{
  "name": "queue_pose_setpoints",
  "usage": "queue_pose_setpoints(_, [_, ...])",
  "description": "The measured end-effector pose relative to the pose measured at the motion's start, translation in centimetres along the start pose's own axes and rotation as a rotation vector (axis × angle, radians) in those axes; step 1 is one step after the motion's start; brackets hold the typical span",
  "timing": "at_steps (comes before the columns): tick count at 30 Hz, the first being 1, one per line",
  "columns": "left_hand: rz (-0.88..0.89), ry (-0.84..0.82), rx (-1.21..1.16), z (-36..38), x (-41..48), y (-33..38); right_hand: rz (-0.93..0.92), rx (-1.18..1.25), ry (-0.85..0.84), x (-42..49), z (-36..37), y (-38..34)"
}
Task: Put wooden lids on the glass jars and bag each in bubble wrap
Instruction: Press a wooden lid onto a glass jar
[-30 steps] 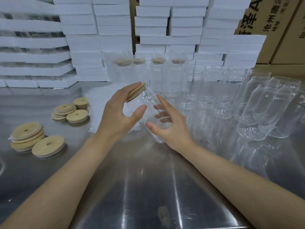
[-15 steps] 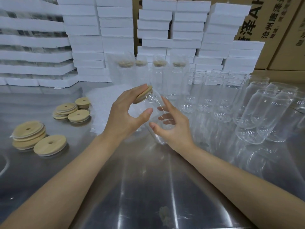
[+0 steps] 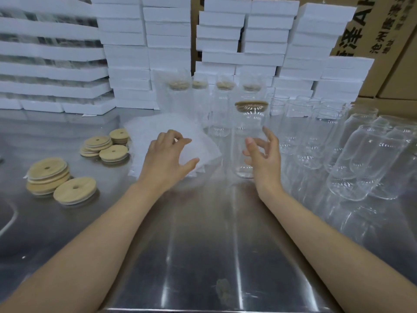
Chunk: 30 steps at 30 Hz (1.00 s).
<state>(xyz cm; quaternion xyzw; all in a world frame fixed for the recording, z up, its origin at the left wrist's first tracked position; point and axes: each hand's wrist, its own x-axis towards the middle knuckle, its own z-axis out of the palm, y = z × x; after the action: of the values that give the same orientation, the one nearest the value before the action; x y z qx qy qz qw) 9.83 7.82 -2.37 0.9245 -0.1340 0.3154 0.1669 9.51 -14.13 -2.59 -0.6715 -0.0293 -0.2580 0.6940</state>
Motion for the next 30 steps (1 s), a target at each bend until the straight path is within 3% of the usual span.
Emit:
queue_pose_setpoints(9, [-0.072,-0.081,-0.110,-0.1,-0.1,-0.2,0.067,-0.025,-0.020,1.1,-0.4,0.9])
queue_pose_setpoints(14, [-0.049,-0.038,-0.024,-0.8,-0.1,0.3,0.049,-0.019,-0.067,1.6,-1.0,1.0])
queue_pose_setpoints(18, [0.018,-0.159,0.139,-1.2,-0.1,0.5,0.037,-0.020,-0.025,1.8,-1.0,1.2])
queue_pose_setpoints(26, [0.009,0.055,-0.051,-2.6,0.1,0.8,0.060,-0.092,0.117,1.7,-1.0,0.7])
queue_pose_setpoints(28, [-0.034,0.151,-0.199,-3.4,0.1,1.3,-0.073,-0.128,0.212,1.0,-0.8,-0.1])
queue_pose_setpoints(30, [-0.072,0.274,-0.469,-4.7,0.3,2.1,-0.351,-0.161,0.282,0.1,-0.7,-1.2])
